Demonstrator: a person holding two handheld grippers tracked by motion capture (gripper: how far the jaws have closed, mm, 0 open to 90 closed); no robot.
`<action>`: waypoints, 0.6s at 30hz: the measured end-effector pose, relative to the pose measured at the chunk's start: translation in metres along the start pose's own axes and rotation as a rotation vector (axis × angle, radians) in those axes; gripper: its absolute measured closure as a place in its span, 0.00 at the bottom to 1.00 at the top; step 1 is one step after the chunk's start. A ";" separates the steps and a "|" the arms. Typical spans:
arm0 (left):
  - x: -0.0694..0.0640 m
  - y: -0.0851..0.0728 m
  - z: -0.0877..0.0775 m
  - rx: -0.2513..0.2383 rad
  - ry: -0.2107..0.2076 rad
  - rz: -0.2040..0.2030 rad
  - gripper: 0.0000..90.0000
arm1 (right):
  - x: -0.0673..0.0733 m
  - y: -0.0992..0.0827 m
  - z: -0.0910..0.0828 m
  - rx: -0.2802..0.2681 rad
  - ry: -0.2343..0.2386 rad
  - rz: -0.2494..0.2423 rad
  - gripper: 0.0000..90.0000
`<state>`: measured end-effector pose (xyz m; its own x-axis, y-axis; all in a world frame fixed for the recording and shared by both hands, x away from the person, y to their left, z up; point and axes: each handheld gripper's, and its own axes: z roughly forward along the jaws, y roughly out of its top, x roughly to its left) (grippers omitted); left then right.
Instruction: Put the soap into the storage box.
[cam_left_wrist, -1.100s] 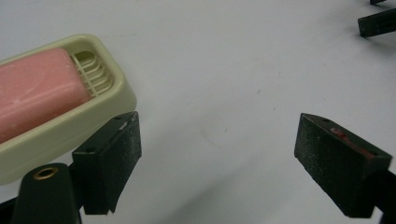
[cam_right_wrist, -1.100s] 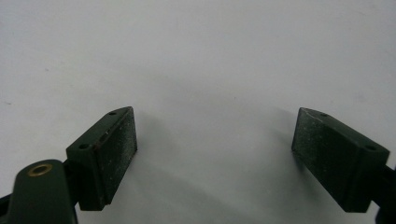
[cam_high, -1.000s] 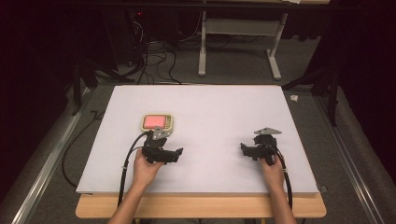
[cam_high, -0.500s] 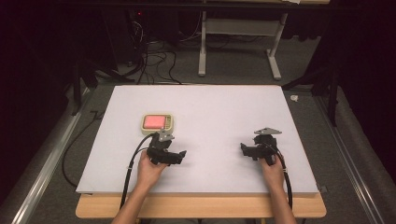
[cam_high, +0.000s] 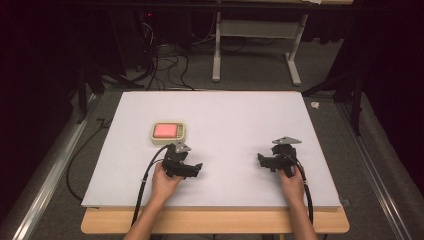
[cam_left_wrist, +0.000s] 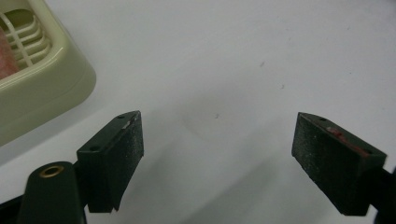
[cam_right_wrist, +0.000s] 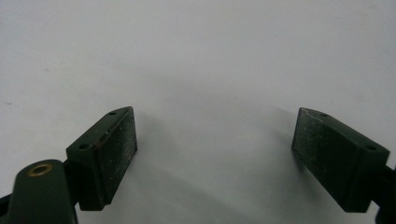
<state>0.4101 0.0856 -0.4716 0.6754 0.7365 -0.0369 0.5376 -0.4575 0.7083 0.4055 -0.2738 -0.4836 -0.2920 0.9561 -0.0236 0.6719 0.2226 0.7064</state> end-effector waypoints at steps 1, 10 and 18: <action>0.000 0.000 0.001 -0.002 0.004 0.003 0.19 | 0.000 0.000 0.000 0.000 0.000 0.000 0.16; -0.002 -0.003 0.009 0.004 -0.006 -0.012 0.19 | 0.000 0.000 0.000 0.000 0.000 0.000 0.16; -0.004 -0.003 0.013 -0.003 0.013 -0.002 0.19 | 0.000 0.000 0.000 0.000 0.000 -0.001 0.16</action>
<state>0.4127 0.0772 -0.4829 0.6677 0.7438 -0.0297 0.5377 -0.4544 0.7102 0.4055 -0.2738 -0.4836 -0.2928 0.9559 -0.0239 0.6716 0.2234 0.7065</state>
